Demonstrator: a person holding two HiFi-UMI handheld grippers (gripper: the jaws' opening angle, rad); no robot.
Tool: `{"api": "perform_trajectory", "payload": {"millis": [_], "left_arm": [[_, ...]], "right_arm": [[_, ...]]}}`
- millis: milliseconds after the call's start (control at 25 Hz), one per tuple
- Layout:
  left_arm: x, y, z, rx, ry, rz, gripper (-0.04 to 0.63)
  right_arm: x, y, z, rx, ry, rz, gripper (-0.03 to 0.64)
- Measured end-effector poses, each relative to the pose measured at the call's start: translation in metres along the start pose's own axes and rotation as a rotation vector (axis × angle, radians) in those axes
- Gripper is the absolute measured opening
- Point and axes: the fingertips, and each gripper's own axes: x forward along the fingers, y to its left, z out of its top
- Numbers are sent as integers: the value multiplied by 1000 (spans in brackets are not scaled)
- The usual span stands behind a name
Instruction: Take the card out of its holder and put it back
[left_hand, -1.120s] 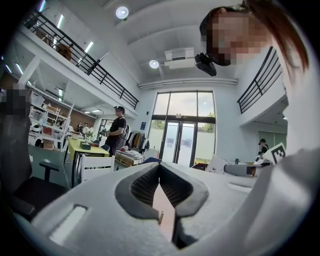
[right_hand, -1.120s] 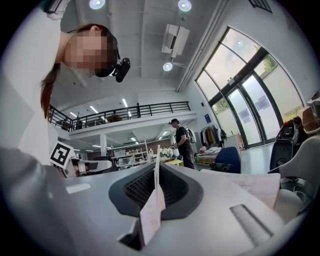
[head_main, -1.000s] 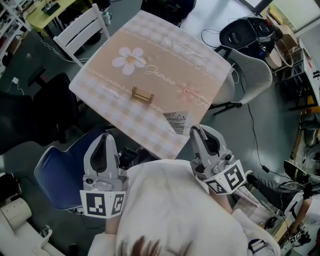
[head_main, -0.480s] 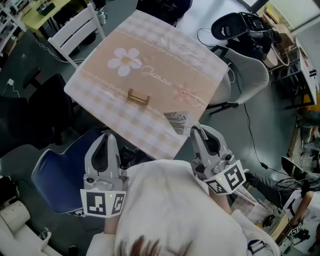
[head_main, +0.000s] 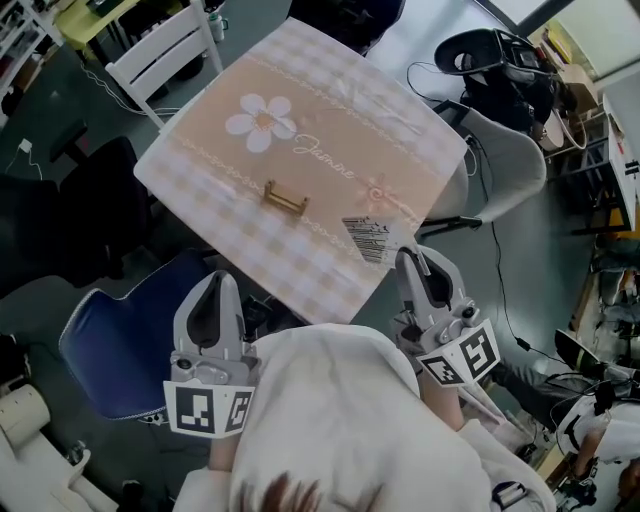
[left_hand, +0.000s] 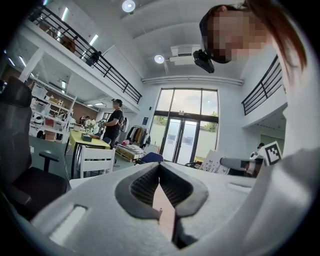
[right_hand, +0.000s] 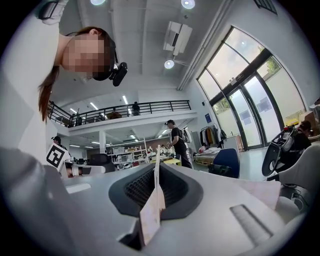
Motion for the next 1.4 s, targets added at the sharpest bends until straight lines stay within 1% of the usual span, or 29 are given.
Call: {"api": "perform_trajectory", "payload": {"millis": [280,440,680,1120,1400], "left_arm": [[-7,9,-1,-6,14,59,0],[-10,11,-4,-14,22,82,0],[-13,16,-7,-45,25,93,0],[-13,25,-7,-57,35,105,0],[-12,31,-9,-67,45,114,0]], "right_arm": [[36,-9,20,-38,-41,65,18],[56,-11,27,-59,-45,111,18],[89,-11,17,-60,-15,181,18],[126,-5,5,-64,40,271,18],[151,0,-17,-63,88,320,18]]}}
